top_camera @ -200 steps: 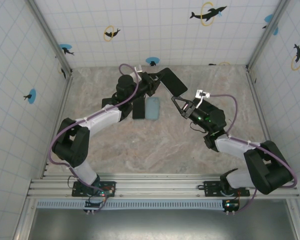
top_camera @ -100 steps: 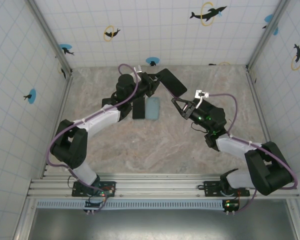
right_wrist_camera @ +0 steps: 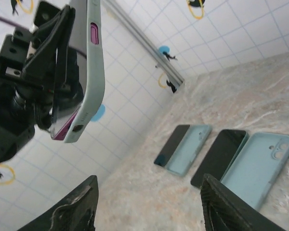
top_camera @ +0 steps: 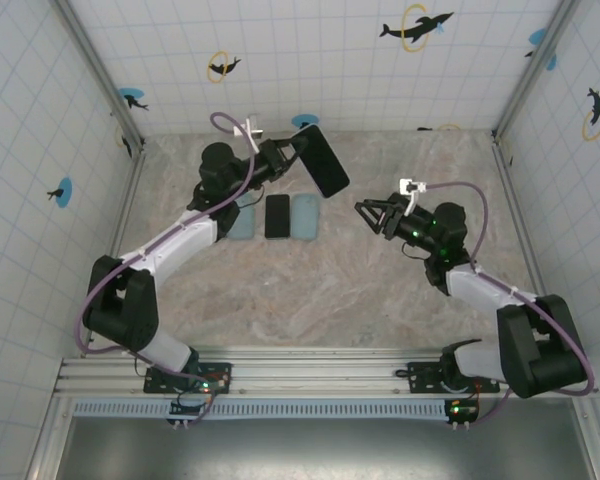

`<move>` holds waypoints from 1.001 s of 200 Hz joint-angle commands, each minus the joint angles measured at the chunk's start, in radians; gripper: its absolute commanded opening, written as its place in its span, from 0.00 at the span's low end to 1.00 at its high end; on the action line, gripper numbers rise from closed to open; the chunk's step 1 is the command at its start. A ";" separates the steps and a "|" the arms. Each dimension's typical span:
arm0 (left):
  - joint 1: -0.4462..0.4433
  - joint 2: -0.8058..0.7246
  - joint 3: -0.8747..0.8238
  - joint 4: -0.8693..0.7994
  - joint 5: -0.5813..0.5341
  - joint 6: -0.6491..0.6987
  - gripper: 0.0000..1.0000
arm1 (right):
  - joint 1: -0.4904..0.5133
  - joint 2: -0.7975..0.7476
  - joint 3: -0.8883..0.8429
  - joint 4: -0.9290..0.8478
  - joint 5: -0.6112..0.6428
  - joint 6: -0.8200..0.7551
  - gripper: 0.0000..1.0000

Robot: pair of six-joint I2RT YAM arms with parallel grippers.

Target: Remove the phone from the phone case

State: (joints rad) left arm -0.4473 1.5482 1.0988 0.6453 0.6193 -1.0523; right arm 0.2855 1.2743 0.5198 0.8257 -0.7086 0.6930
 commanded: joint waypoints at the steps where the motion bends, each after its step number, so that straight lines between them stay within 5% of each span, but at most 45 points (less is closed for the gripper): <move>1: 0.036 -0.050 0.004 0.098 0.176 0.178 0.00 | -0.011 -0.028 0.128 -0.232 -0.132 -0.275 0.58; 73: 0.075 -0.071 0.006 0.110 0.443 0.327 0.00 | 0.012 0.125 0.369 -0.499 -0.499 -0.623 0.57; 107: 0.074 -0.073 0.025 0.068 0.505 0.348 0.00 | 0.052 0.149 0.429 -0.613 -0.500 -0.809 0.53; 172: 0.074 -0.082 0.033 0.039 0.524 0.360 0.00 | 0.101 0.209 0.488 -0.619 -0.542 -0.858 0.30; 200: 0.074 -0.085 0.036 0.039 0.519 0.363 0.00 | 0.115 0.219 0.499 -0.620 -0.559 -0.877 0.28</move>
State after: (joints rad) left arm -0.3767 1.5169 1.0946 0.6453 1.1164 -0.7132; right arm 0.3882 1.4799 0.9714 0.2195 -1.2274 -0.1413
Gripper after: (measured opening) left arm 0.133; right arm 0.286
